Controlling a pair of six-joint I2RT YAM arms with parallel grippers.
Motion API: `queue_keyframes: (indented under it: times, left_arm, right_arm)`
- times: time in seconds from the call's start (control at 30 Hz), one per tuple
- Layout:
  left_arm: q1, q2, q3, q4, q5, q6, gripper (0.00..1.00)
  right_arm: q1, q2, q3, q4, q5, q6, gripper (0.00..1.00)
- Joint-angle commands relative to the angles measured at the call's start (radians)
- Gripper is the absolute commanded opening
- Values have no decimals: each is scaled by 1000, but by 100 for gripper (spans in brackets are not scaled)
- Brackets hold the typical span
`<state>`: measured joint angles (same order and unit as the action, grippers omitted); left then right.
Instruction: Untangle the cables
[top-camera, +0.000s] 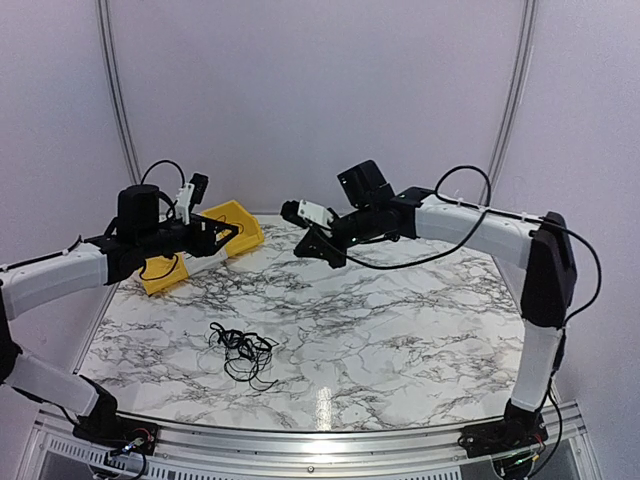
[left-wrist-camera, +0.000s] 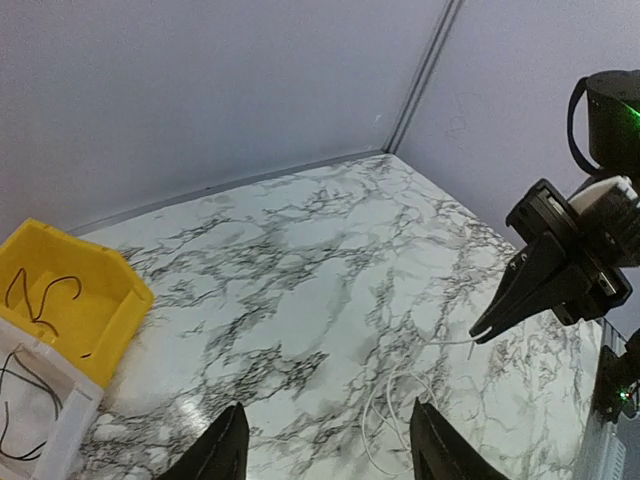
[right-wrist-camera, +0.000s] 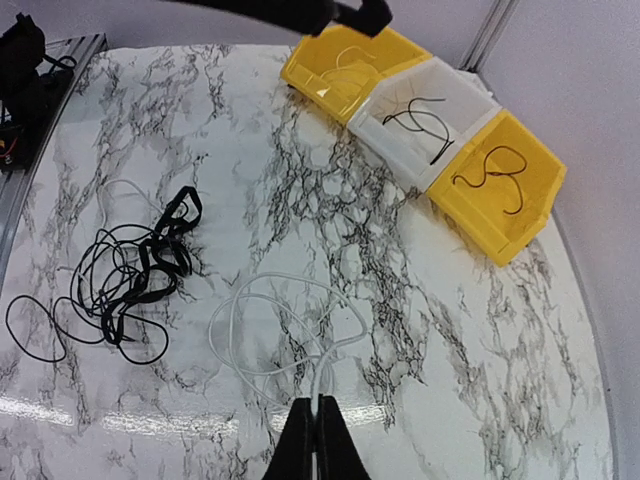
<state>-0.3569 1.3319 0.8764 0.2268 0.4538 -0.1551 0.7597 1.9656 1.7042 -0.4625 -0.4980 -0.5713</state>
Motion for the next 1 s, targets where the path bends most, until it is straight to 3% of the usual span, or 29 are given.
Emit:
queue_keyframes:
  times: [0.0, 0.1, 0.23, 0.47, 0.77, 0.97]
  left_arm:
    - [-158, -75, 17, -16, -76, 81, 60]
    - [-257, -72, 39, -39, -184, 3, 63]
    - [-407, -81, -41, 65, -324, -45, 66]
    - [-579, 53, -93, 163, -754, -266, 61]
    - [-605, 228, -49, 238, -734, -336, 61]
    - [-604, 327, -18, 255, -796, -369, 58]
  right_arm:
    - [10, -138, -120, 14, 66, 10, 0]
    - [8, -232, -228, 54, 99, 19, 0]
    - [9, -329, -372, 136, 100, 42, 0]
    - [7, -361, -501, 226, 81, 33, 0]
    - [6, -381, -531, 254, 76, 29, 0]
    - [5, -426, -548, 265, 24, 30, 0]
